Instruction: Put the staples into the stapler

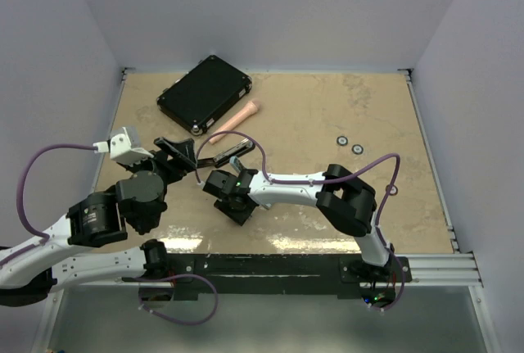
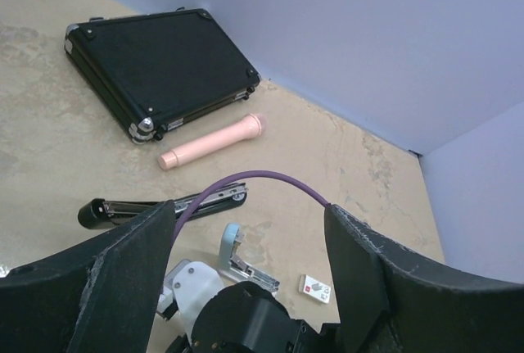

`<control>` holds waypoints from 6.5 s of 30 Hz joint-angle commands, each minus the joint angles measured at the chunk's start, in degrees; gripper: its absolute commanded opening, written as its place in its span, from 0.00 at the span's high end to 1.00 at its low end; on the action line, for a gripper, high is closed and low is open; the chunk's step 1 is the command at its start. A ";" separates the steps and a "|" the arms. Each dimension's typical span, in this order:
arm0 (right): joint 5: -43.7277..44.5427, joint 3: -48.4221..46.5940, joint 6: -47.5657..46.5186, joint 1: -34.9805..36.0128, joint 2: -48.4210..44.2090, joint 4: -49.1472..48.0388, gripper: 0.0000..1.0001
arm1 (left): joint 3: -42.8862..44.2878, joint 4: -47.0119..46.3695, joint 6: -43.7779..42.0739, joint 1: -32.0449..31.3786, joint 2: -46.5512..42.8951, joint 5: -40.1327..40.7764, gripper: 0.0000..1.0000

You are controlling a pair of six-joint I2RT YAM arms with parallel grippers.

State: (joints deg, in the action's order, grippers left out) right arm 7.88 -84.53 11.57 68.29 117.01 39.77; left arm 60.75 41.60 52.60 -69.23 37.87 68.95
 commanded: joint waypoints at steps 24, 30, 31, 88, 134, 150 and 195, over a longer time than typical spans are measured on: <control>-3.56 1.90 1.26 -0.96 -4.23 0.85 0.85 | -3.88 -18.84 -14.63 12.61 6.17 -26.36 0.18; -5.32 10.50 0.03 -4.57 -13.72 -8.11 0.90 | -4.85 -20.15 -14.36 22.73 6.08 -36.41 0.18; -6.11 12.18 0.03 -5.09 -17.13 -11.52 0.90 | -5.20 -20.51 -14.63 23.61 5.99 -36.86 0.17; -12.19 50.87 -16.76 -14.85 -71.39 -68.60 0.89 | -18.12 -73.24 24.13 28.27 24.36 -96.90 0.34; 18.63 53.94 -8.24 -14.86 -92.30 -46.28 0.26 | -6.08 -30.35 -12.16 13.79 38.06 -58.34 0.67; 18.84 54.30 -7.18 -14.85 -93.72 -40.91 0.26 | 4.64 -32.99 -23.07 0.59 66.71 -48.38 0.62; 19.02 28.47 3.80 -14.85 -77.73 -17.71 0.13 | -0.63 -29.05 -23.42 14.47 41.51 -49.26 0.27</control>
State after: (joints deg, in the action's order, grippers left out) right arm 27.92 -50.87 11.53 53.30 37.06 17.74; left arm 62.35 11.88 29.39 -56.80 84.38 21.04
